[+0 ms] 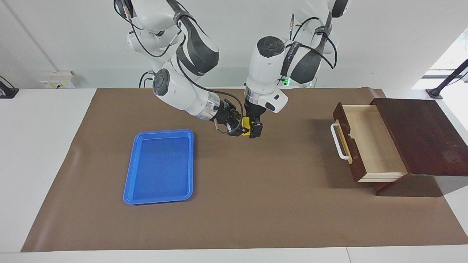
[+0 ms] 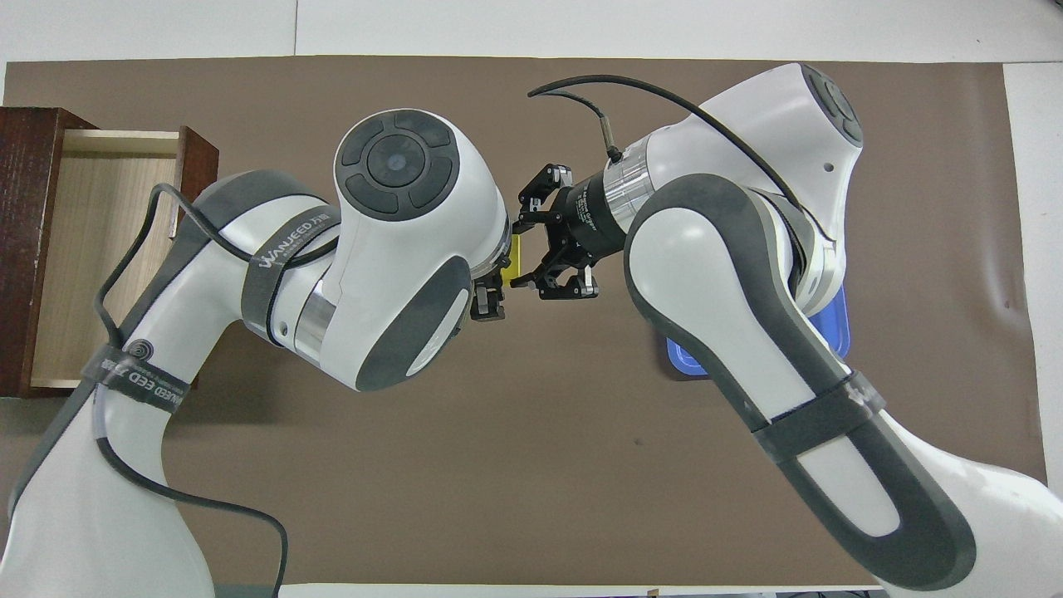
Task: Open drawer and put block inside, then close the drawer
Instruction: 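Grasp the cube with the left gripper and open the right gripper, then lower the cube into the drawer with the left gripper while the right gripper withdraws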
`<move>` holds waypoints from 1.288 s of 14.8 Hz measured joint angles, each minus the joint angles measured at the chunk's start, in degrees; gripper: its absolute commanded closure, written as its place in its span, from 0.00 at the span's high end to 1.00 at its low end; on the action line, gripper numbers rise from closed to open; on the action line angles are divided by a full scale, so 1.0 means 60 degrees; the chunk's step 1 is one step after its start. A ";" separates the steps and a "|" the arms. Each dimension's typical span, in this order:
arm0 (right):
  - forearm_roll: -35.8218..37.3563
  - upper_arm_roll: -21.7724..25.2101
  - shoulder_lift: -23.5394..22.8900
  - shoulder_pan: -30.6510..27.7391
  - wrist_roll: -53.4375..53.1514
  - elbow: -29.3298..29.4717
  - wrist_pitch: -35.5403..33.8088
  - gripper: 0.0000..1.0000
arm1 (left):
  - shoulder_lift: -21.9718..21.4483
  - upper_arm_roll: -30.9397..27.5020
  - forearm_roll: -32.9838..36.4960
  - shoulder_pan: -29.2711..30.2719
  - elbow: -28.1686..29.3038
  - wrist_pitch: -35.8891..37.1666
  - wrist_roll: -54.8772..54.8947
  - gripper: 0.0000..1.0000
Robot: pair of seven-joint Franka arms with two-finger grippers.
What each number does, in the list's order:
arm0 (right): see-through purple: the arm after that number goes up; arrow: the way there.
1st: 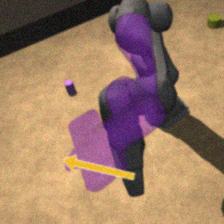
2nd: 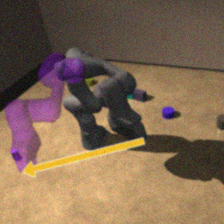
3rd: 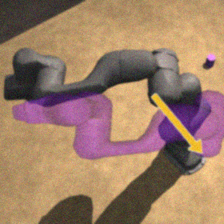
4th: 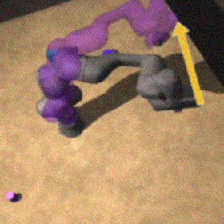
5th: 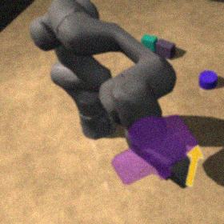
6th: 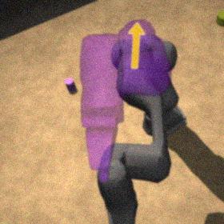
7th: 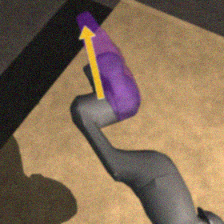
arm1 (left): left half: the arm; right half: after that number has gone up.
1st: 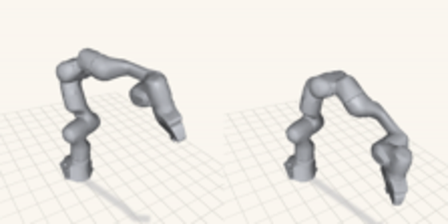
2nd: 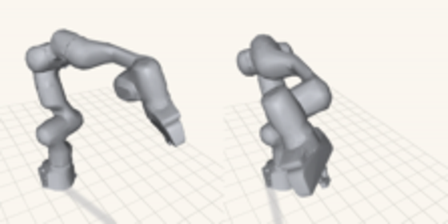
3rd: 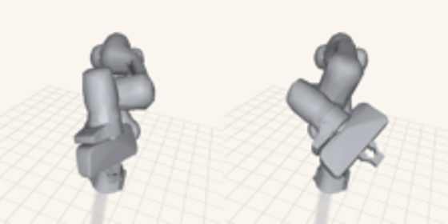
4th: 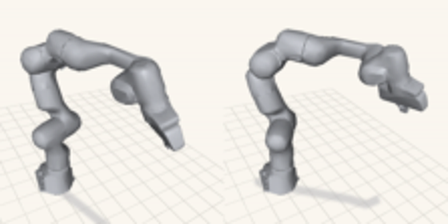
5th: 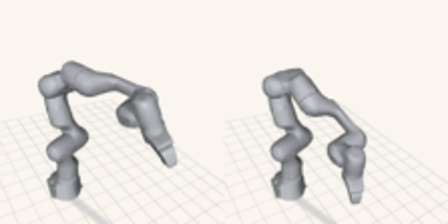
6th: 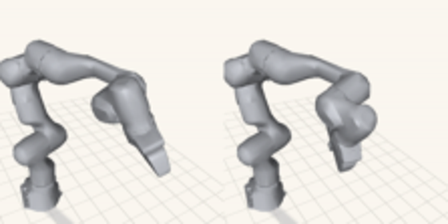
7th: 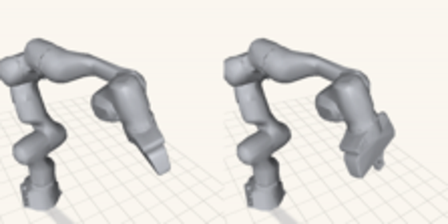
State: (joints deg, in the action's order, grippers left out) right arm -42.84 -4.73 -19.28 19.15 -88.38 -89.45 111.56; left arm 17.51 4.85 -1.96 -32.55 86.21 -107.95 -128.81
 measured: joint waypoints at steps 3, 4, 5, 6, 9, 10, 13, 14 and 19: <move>-0.0002 0.0002 -0.0001 -0.0001 0.0001 0.0003 0.0035 0.00 | -0.0002 -0.0001 -0.0011 0.0000 0.0012 0.0008 0.0003 0.00; -0.0002 0.0002 -0.0002 -0.0001 0.0001 0.0003 0.0035 0.00 | -0.0003 -0.0002 -0.0011 0.0000 0.0012 0.0008 0.0003 0.00; -0.0002 0.0002 -0.0002 -0.0001 0.0001 0.0003 0.0035 0.00 | -0.0003 -0.0002 -0.0011 0.0000 0.0013 0.0008 0.0003 0.00; -0.0002 0.0002 -0.0002 -0.0001 0.0001 0.0003 0.0035 0.45 | -0.0003 -0.0002 -0.0011 0.0000 0.0013 0.0008 0.0006 0.00; -0.0005 -0.0005 -0.0002 0.0001 -0.0009 0.0004 0.0037 1.00 | -0.0008 -0.0009 -0.0011 0.0003 0.0004 0.0053 0.0029 0.00; -0.0005 0.0001 -0.0001 -0.0004 -0.0063 0.0007 0.0037 1.00 | -0.0018 -0.0035 -0.0001 0.0019 -0.0003 0.0183 0.0096 0.00; -0.0006 0.0038 -0.0001 -0.0068 -0.0127 0.0023 0.0037 1.00 | -0.0156 -0.0128 0.0003 0.0515 -0.0171 0.0824 0.0705 0.00; -0.0006 0.0049 0.0000 -0.0094 -0.0128 0.0028 0.0037 1.00 | -0.0338 -0.0145 -0.0001 0.0898 -0.0236 0.0981 0.1092 0.00; 0.0004 0.0174 0.0130 -0.0950 0.0039 0.0136 -0.0131 1.00 | -0.1510 -0.0218 -0.0022 0.3609 -0.0130 0.1674 0.3083 0.00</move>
State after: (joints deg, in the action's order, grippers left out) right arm -42.82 -3.69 -18.51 13.45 -88.14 -88.63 110.77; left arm 8.45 3.54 -2.09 -10.90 85.43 -97.90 -110.31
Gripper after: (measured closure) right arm 0.000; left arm 0.436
